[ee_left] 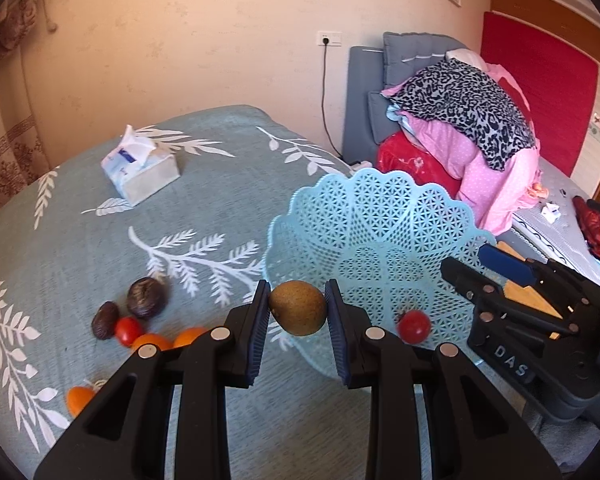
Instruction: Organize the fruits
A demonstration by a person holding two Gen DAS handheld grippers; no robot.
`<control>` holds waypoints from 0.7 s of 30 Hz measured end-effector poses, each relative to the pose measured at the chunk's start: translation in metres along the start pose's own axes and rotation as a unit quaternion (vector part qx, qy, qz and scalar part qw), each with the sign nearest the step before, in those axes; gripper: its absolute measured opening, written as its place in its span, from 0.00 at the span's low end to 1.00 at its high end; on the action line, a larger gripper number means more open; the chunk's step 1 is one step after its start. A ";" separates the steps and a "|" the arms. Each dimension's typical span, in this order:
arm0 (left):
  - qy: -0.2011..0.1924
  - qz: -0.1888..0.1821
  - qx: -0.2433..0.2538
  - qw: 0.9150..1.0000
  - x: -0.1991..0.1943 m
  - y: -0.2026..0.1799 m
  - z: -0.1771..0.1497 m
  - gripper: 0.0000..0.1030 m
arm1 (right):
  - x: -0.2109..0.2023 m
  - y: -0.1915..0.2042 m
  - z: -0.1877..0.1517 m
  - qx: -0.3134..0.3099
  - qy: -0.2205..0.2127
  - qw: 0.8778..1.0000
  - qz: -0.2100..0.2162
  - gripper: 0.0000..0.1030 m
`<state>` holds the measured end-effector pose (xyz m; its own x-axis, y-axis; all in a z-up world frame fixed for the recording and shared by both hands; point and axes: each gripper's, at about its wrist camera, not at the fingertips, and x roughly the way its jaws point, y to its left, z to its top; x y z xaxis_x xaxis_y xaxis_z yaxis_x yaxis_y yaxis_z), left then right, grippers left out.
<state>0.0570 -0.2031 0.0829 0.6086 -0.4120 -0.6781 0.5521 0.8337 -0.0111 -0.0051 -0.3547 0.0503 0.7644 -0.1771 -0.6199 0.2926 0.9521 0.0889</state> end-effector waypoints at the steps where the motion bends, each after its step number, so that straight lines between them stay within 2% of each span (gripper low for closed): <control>1: 0.002 -0.005 0.001 1.000 0.003 -0.001 0.000 0.27 | -0.001 -0.003 0.000 0.003 -0.002 1.000 0.000 0.45; 8: 0.008 -0.032 0.009 0.999 0.014 -0.013 0.000 0.28 | -0.006 -0.018 0.002 0.024 -0.006 1.000 -0.002 0.45; 9: 0.011 -0.035 0.010 0.999 0.015 -0.014 -0.001 0.31 | -0.007 -0.019 0.002 0.027 -0.006 1.000 -0.002 0.45; 10: 0.012 -0.035 0.009 0.999 0.015 -0.014 -0.001 0.43 | -0.007 -0.020 0.002 0.029 -0.006 1.000 -0.003 0.45; 12: 0.006 -0.028 0.003 1.000 0.012 -0.012 -0.002 0.56 | -0.008 -0.022 0.002 0.031 -0.007 0.999 -0.006 0.45; 16: 0.004 -0.025 0.001 1.000 0.007 -0.008 -0.002 0.56 | -0.009 -0.022 0.002 0.032 -0.007 0.999 -0.003 0.47; 17: 0.002 -0.024 0.001 1.000 0.006 -0.006 -0.002 0.57 | -0.009 -0.020 0.001 0.031 -0.008 1.000 -0.001 0.52; 18: 0.002 -0.023 0.000 1.000 0.004 -0.004 -0.003 0.59 | -0.010 -0.018 0.001 0.029 -0.011 1.000 0.001 0.55; 21: -0.001 -0.017 -0.005 1.000 -0.001 0.003 -0.005 0.64 | -0.012 -0.011 0.001 0.022 -0.012 1.000 0.010 0.56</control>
<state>0.0554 -0.1980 0.0793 0.5904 -0.4406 -0.6763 0.5665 0.8230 -0.0416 -0.0169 -0.3634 0.0572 0.7836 -0.1650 -0.5990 0.3016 0.9439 0.1346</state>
